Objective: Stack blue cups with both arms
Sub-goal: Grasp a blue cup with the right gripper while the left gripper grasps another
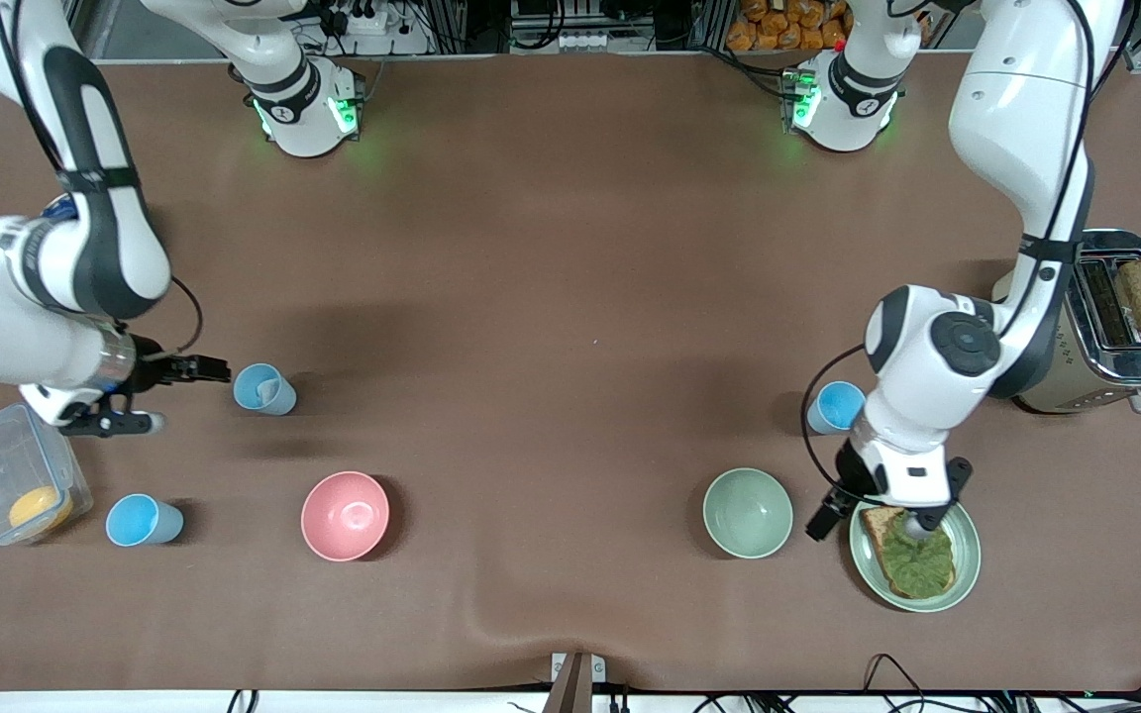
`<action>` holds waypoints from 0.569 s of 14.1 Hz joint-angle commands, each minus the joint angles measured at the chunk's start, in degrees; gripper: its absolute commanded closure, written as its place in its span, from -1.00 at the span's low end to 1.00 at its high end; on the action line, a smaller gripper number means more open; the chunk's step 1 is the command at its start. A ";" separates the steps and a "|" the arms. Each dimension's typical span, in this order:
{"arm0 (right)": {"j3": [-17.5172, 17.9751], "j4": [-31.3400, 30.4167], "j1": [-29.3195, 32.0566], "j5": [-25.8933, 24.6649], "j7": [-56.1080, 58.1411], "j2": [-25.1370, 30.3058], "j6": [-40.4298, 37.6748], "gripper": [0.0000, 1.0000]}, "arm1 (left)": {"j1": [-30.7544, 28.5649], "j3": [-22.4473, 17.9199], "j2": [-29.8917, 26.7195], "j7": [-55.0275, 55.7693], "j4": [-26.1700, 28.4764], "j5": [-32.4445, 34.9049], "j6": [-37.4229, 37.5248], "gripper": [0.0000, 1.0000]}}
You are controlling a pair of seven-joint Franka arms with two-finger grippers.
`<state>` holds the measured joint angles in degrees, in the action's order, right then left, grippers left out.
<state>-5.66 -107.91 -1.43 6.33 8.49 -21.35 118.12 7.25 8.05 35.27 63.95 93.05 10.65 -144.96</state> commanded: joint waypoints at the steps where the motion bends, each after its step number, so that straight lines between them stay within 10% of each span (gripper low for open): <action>1: 0.04 0.42 -0.06 2.11 1.88 -3.86 1.84 -1.00 | -0.57 -0.05 -7.22 -0.82 5.48 3.58 12.28 -1.00; 3: -0.05 0.42 0.20 3.42 4.33 -6.50 2.46 -0.99 | -1.27 0.04 -8.72 -11.59 5.13 3.32 22.47 -1.00; 7: -0.05 0.77 1.26 5.89 4.43 -7.83 2.20 0.93 | -3.38 0.13 -8.03 -18.42 5.30 2.44 30.96 -1.00; 8: -0.14 0.94 1.00 5.89 4.43 -7.83 1.94 1.00 | -3.38 0.13 -6.46 -18.42 5.22 2.44 30.88 -1.00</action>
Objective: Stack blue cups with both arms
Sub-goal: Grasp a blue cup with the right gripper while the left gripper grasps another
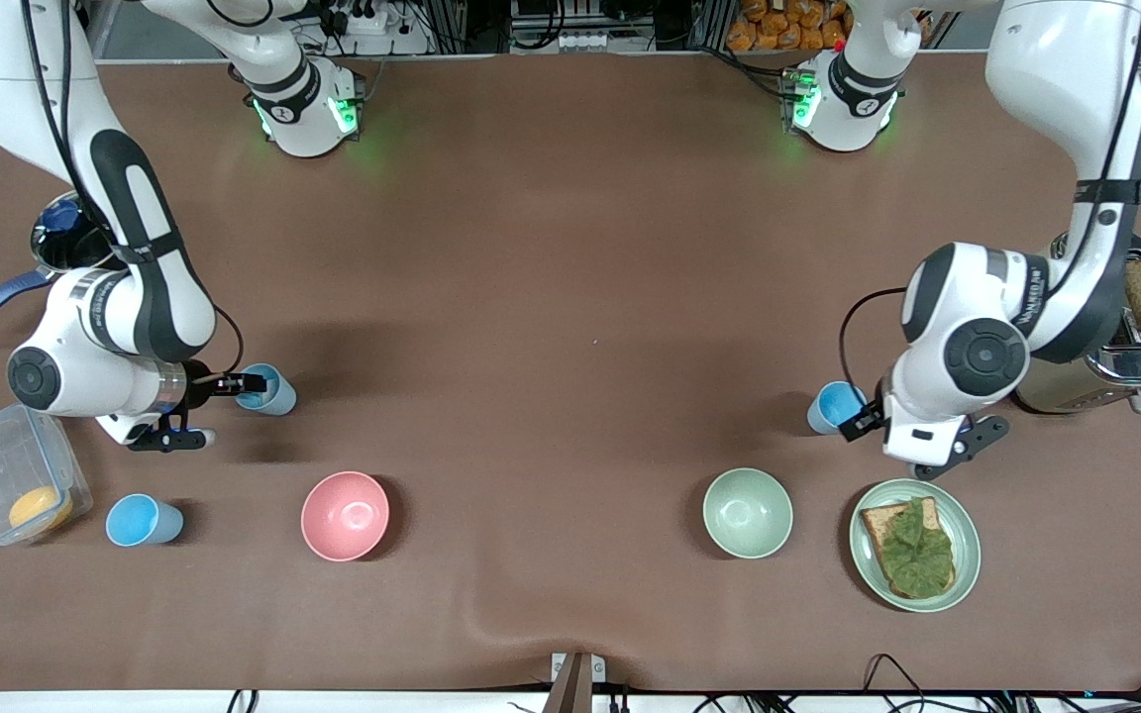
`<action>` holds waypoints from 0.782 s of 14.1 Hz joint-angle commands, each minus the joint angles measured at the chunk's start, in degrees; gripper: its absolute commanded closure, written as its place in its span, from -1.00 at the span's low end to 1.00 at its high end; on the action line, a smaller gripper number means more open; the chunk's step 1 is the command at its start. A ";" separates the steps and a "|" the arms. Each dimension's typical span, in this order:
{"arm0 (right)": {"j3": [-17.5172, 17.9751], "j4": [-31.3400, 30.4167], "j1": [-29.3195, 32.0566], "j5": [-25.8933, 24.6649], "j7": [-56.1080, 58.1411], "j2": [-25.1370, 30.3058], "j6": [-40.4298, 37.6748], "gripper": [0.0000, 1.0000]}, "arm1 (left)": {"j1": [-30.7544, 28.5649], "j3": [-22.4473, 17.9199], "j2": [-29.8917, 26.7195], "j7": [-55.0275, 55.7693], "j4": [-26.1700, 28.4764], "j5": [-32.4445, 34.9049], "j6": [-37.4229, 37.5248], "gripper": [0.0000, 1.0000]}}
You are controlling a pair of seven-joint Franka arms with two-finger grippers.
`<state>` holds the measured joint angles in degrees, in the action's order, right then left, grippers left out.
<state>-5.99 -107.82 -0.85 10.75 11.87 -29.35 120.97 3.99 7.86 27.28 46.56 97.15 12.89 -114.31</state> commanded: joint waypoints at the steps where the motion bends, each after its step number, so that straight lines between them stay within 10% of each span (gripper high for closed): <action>1: 0.19 1.03 0.41 1.38 1.05 0.17 -0.91 1.00 | -0.03 0.31 2.33 -1.03 0.85 0.30 -0.12 -1.00; 10: 0.28 8.14 -0.64 1.38 0.44 1.05 -12.40 1.00 | 0.41 0.31 7.52 -1.39 0.15 0.38 -0.91 -1.00; 11: 0.37 9.28 -0.55 1.47 0.35 1.66 -15.04 1.00 | 0.32 0.31 7.44 -1.30 0.06 0.30 -1.87 -0.38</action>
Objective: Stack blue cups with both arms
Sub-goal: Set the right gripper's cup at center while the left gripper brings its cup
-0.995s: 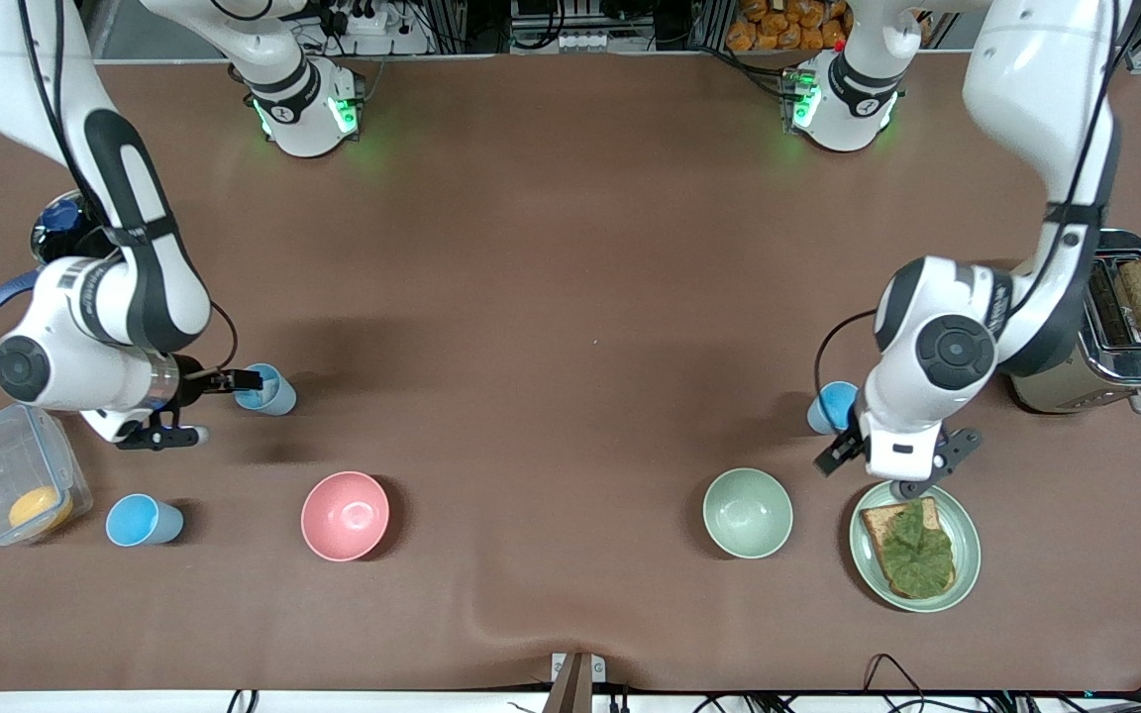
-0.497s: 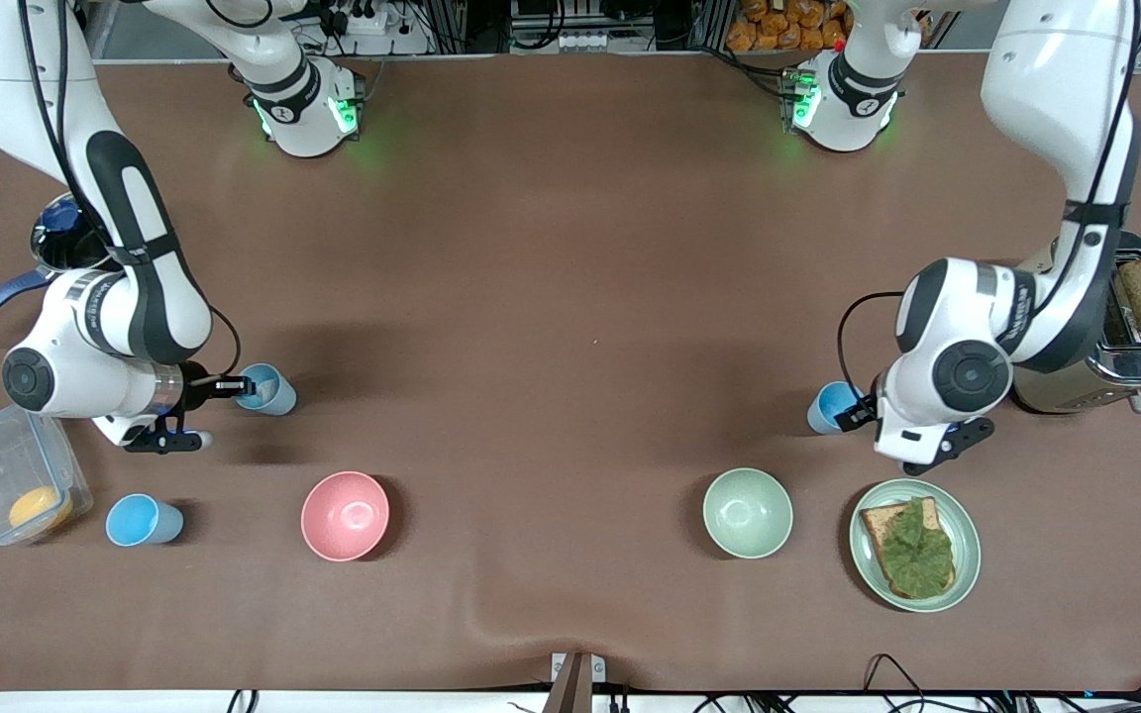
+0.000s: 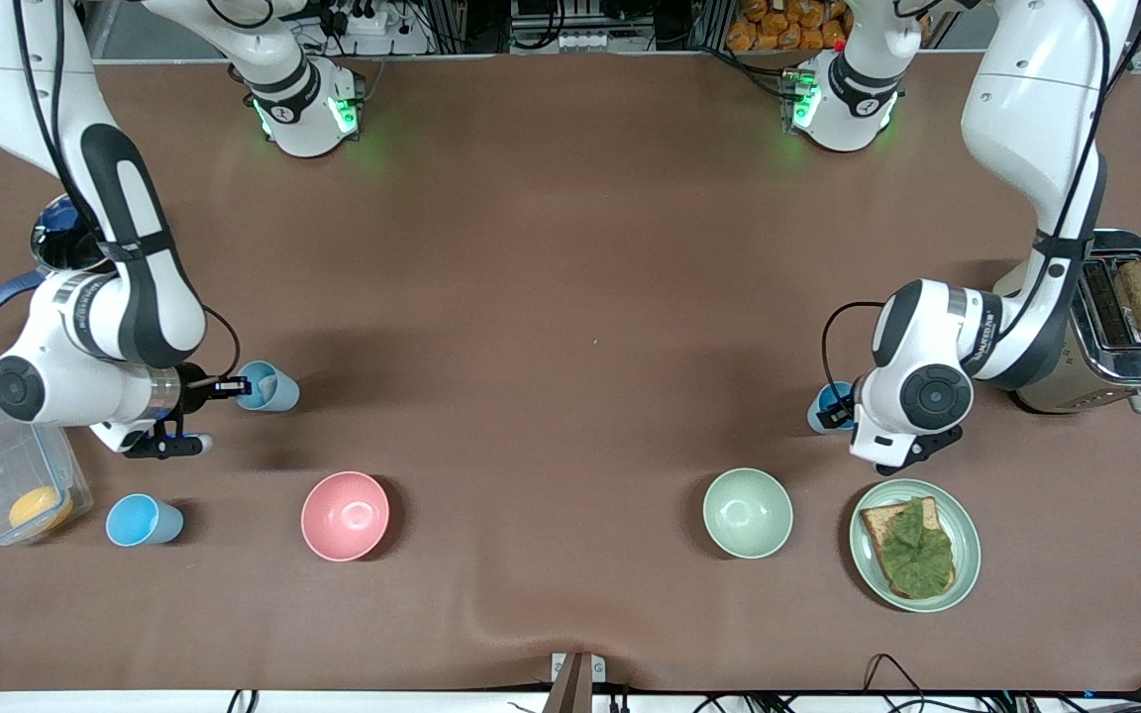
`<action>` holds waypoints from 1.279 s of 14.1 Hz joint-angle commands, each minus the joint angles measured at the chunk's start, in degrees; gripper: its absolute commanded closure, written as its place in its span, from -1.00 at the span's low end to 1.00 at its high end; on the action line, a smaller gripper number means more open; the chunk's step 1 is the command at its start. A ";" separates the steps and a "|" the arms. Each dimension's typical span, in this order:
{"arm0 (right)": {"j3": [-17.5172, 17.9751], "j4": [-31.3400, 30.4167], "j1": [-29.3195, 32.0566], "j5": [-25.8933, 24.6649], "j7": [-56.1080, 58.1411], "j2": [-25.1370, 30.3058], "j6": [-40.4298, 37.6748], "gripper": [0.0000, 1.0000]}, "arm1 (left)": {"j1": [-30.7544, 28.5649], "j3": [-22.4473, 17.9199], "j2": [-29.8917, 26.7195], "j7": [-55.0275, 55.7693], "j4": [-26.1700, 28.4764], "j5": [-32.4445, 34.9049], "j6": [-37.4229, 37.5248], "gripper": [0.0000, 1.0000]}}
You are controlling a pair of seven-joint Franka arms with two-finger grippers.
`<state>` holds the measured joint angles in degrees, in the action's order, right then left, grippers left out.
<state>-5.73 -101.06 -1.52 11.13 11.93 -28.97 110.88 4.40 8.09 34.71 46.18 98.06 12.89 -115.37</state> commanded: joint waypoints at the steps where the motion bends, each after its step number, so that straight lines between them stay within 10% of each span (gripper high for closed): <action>1: 0.28 3.84 -0.32 1.17 0.29 2.59 -7.23 1.00 | -0.18 0.08 0.01 -0.92 -0.77 -0.14 -0.91 0.60; 2: 0.37 4.90 -1.45 1.26 0.20 3.39 -8.82 1.00 | -0.18 0.08 0.01 -0.31 -0.85 -1.27 -0.99 1.00; 8: 0.28 7.80 -12.16 7.06 -17.08 5.60 -12.45 1.00 | -0.79 -0.18 -0.34 -0.74 -2.34 -2.78 -3.45 1.00; 18: 0.19 7.46 -38.53 11.10 -53.66 -1.86 15.84 1.00 | -2.55 0.17 -9.82 -0.30 -6.13 -13.75 -2.49 1.00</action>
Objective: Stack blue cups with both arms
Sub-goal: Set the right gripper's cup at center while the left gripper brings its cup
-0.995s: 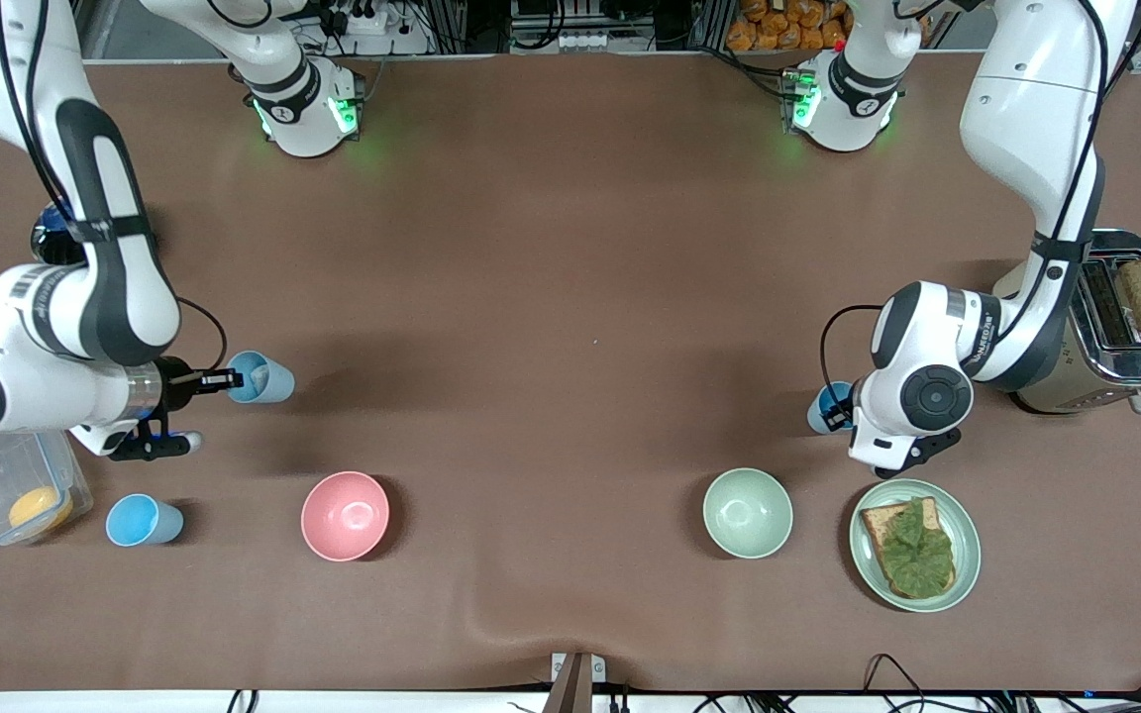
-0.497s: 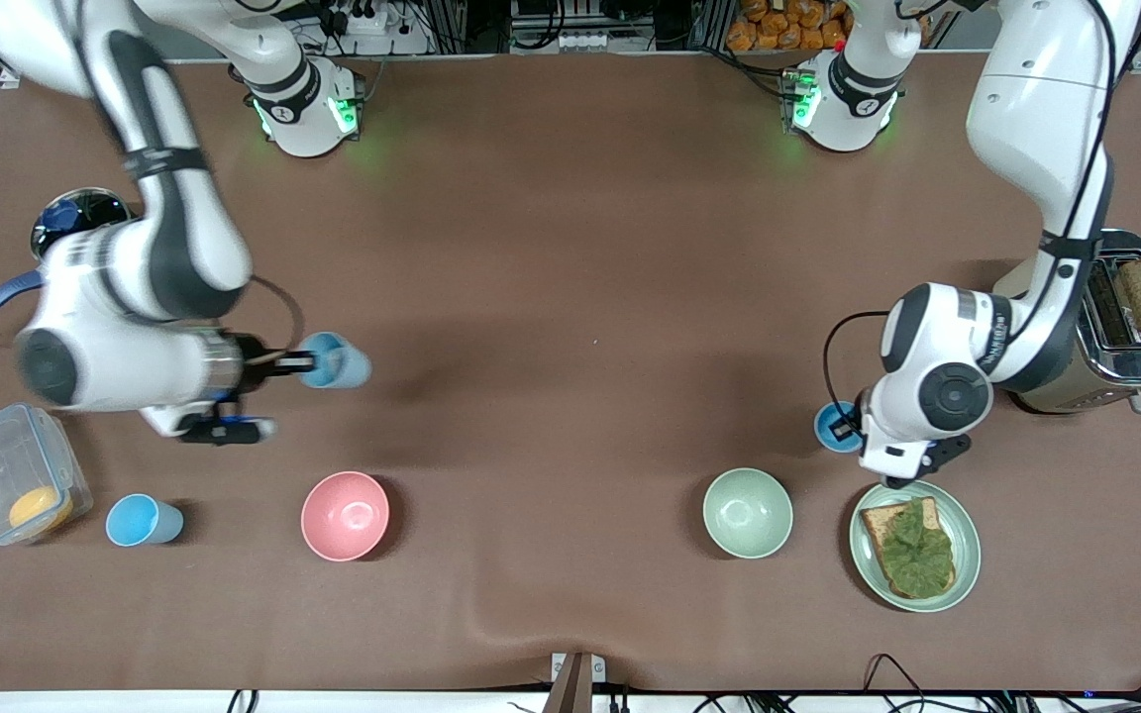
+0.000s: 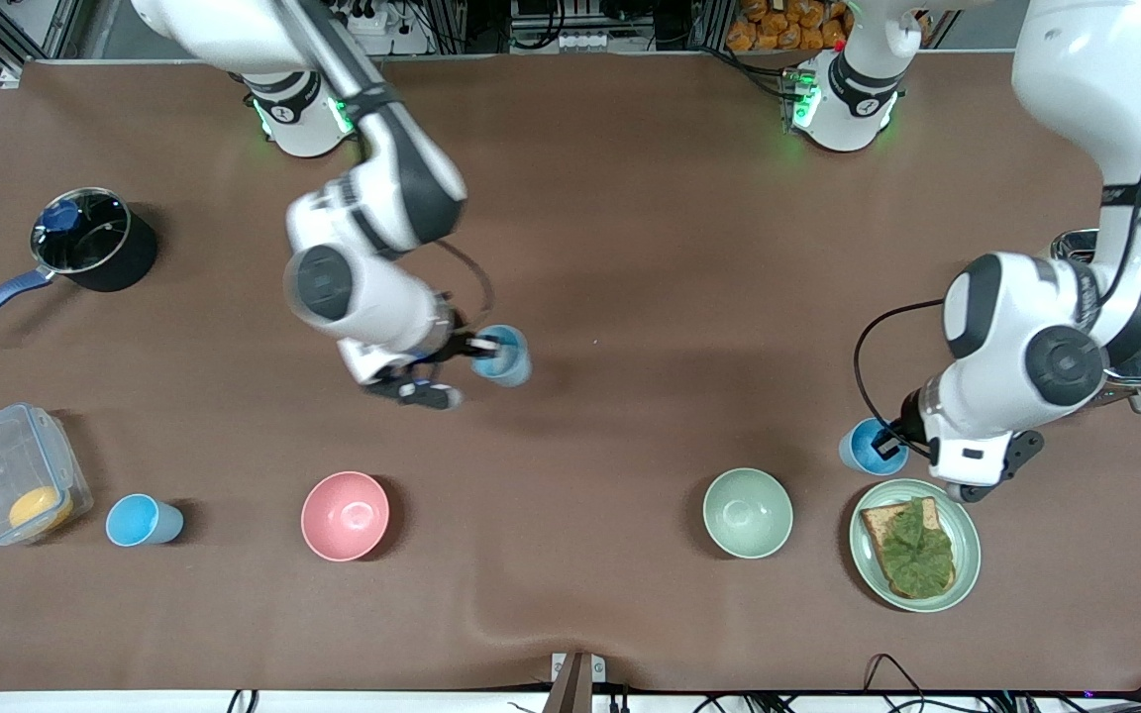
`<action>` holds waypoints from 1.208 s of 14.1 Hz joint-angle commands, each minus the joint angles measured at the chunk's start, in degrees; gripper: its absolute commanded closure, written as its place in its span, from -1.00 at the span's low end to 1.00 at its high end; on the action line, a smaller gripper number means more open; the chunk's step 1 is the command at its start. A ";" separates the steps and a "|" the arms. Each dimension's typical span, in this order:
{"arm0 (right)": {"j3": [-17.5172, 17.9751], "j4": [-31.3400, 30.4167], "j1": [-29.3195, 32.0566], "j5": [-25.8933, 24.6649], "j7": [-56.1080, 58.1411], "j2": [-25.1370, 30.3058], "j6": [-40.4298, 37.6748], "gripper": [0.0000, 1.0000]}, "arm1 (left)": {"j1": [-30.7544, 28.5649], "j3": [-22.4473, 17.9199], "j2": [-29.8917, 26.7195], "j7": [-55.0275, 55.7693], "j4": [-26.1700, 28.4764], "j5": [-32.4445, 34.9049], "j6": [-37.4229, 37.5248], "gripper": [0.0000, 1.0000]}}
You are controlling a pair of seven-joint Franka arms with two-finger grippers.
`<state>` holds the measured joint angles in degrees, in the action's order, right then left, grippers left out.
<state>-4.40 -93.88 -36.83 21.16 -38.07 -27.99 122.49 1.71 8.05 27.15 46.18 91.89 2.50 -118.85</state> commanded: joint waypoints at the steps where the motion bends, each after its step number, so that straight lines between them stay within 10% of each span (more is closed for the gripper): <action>1: -1.22 0.28 -4.98 0.55 -5.59 -4.42 7.29 1.00 | 0.22 0.21 -2.97 -0.22 -0.13 -5.99 0.90 1.00; 5: -1.22 0.45 -7.37 0.11 -7.55 -8.03 12.76 0.99 | 2.33 1.52 -4.56 4.42 -0.84 -10.41 0.90 1.00; 7: -1.22 0.45 -7.64 0.11 -7.55 -8.92 13.38 -0.99 | 2.51 4.67 -5.09 8.38 -0.31 -9.71 0.90 1.00; 17: -9.99 1.86 -4.56 -0.16 -2.30 1.70 1.90 -1.00 | 17.43 6.01 -0.79 19.63 -0.13 -4.71 -3.48 1.00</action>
<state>-11.93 -90.88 -42.02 21.08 -43.28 -30.47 128.85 16.45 14.41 24.70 62.00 92.55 -5.00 -120.30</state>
